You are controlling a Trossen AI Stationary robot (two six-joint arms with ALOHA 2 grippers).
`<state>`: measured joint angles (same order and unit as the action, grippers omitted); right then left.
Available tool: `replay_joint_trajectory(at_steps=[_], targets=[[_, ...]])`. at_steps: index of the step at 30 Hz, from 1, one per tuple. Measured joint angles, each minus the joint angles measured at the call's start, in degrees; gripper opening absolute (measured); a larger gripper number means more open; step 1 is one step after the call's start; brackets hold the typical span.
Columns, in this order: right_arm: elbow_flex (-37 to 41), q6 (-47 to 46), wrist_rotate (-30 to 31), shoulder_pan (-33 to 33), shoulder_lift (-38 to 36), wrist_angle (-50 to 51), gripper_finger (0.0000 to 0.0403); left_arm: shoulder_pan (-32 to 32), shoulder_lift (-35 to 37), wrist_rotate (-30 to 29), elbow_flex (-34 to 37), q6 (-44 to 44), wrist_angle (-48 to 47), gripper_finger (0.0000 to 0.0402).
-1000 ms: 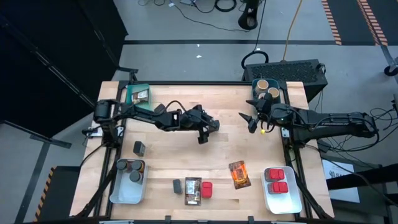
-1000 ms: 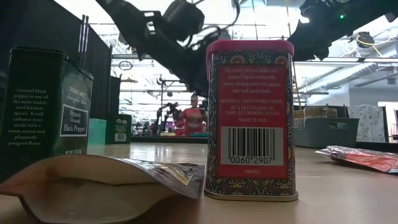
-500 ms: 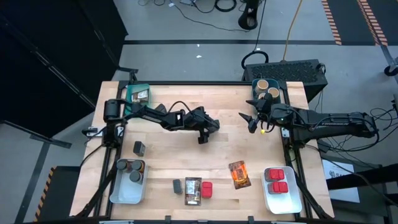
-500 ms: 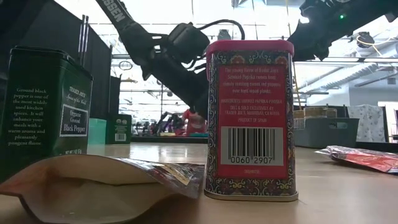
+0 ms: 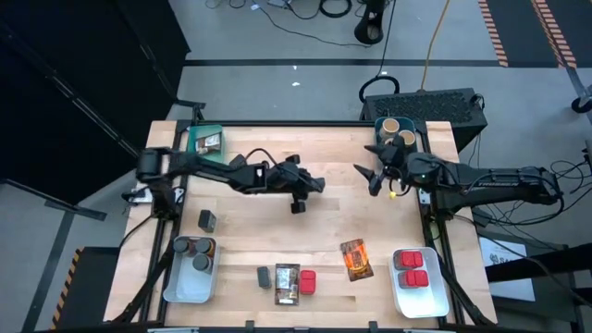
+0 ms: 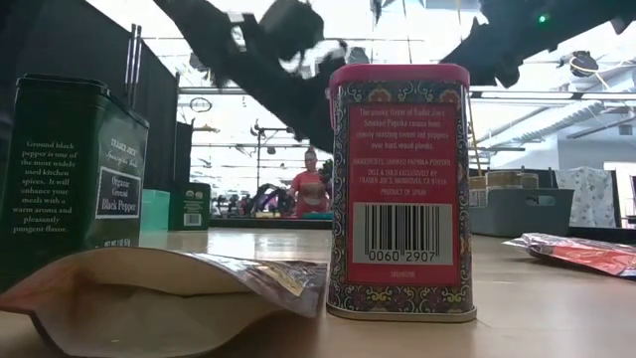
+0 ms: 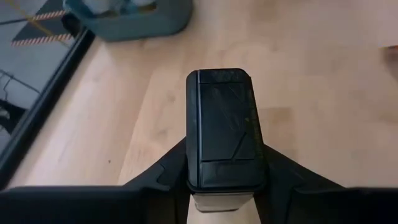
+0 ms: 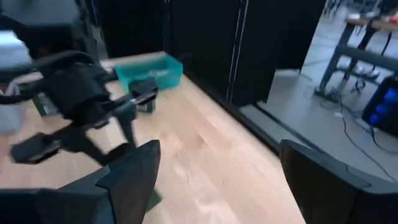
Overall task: Sort spices by type
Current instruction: Put the top right black seasoning can into the gray bin
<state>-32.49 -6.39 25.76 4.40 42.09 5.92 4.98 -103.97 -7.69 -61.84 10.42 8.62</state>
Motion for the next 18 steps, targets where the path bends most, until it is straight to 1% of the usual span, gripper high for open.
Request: replay_joint_trajectory(at_steps=[4, 7, 9, 13, 15, 18], targets=[[0.0, 2.4, -0.3, 0.0, 0.0, -4.0, 0.0312, -3.3, 8.2, -1.2, 0.0, -0.2, -9.3, 0.0128], [0.0, 3.7, -0.3, 0.0, 0.0, -6.7, 0.0312, -7.2, 16.0, -4.0, 0.0, -4.7, -17.0, 0.0128], [0.0, 4.9, -0.3, 0.0, 0.0, -8.7, 0.0312, -10.1, 21.2, -4.1, -0.1, -8.2, -23.7, 0.0128], [0.0, 8.1, -0.4, 0.0, 0.0, -12.0, 0.0312, -16.3, 31.0, 0.3, -0.1, -10.2, -39.3, 0.0128], [0.0, 9.0, -0.4, 0.0, 0.0, -12.9, 0.0312, -19.4, 35.2, 2.3, -0.1, -12.8, -44.1, 0.0128], [0.0, 10.3, -0.6, 0.0, 0.0, -15.0, 0.0312, -23.8, 39.4, 2.5, -0.1, -17.1, -49.3, 0.0128]])
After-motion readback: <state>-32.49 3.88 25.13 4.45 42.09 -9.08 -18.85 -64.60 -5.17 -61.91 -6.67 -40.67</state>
